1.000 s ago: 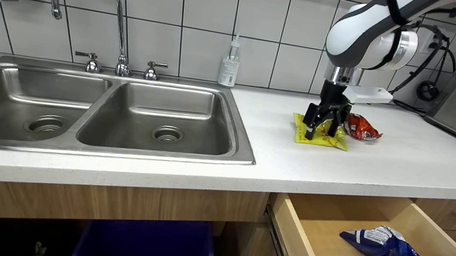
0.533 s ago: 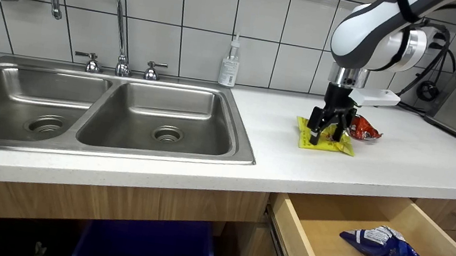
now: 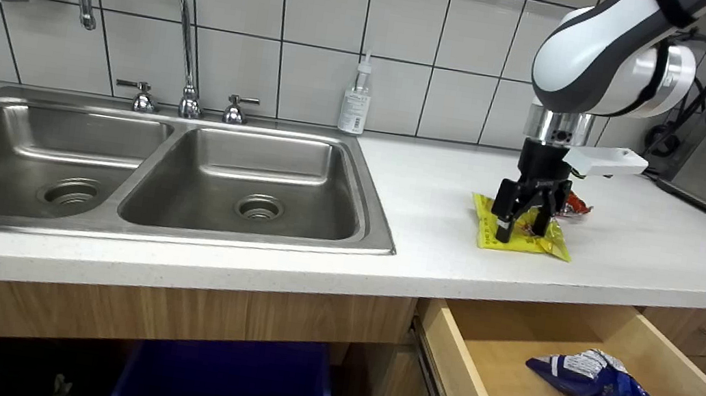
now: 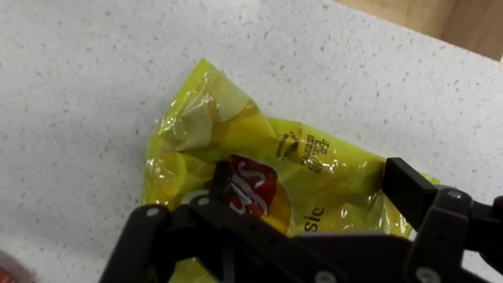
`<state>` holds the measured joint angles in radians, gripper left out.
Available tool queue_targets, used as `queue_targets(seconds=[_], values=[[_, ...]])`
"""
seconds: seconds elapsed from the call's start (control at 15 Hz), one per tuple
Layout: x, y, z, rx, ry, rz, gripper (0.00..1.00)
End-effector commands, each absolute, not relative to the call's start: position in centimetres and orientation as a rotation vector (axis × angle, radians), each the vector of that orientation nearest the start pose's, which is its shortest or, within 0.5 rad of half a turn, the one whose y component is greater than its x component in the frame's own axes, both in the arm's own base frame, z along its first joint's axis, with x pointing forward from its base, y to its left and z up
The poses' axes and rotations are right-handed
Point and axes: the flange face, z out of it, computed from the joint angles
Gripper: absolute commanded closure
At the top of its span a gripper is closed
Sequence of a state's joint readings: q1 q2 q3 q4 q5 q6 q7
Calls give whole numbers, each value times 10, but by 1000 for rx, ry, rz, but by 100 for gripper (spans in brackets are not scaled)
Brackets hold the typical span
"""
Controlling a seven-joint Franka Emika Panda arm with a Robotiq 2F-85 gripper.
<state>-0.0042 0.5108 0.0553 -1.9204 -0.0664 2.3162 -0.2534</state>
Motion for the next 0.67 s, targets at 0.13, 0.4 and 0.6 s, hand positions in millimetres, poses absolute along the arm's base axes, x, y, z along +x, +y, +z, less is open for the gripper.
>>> queue_targets(seconds=[0.13, 0.4, 0.6], values=[[565, 29, 224, -3089, -559, 188, 0], [538, 30, 226, -3088, -568, 195, 0], [519, 31, 227, -3086, -572, 205, 0]])
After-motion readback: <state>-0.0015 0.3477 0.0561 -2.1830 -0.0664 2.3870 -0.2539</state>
